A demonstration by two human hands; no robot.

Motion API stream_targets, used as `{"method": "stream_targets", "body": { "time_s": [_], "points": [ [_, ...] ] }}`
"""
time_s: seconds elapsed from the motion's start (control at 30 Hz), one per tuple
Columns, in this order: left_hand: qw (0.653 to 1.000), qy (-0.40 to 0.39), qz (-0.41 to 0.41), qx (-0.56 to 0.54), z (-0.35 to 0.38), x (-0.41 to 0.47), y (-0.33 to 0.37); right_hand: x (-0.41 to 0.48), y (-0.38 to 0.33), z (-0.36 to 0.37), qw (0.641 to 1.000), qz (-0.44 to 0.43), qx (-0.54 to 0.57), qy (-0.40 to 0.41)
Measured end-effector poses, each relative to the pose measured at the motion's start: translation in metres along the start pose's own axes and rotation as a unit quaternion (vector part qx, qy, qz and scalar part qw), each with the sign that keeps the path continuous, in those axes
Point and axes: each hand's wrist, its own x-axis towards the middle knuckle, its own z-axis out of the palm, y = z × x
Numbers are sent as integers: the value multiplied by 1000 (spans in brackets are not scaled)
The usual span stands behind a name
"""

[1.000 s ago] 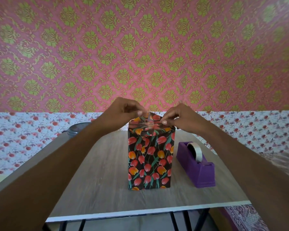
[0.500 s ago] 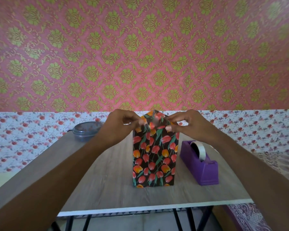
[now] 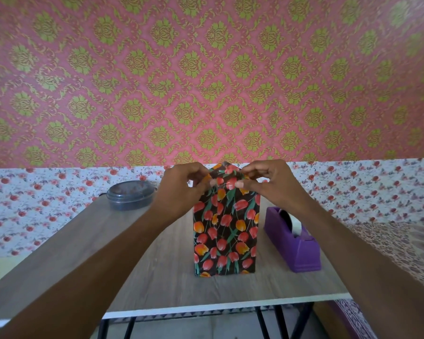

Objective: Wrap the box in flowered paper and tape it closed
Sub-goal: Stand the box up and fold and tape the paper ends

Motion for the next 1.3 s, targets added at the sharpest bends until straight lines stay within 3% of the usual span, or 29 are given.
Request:
{"method": "stream_targets", "body": {
  "time_s": [0.13,0.5,0.93,1.3],
  "points": [
    [999,12,-31,-38,5,4,2,0,-1,5,1000,-19,17,15],
    [996,70,-48,12,15,1,4,6,-10,31,994,60,-13,88],
    [992,83,-67,-61,14,11,10,8,-11,35,996,35,24,80],
    [917,135,-228,-298,24,5,17,5,-22,33,978,93,154,108]
  ]
}}
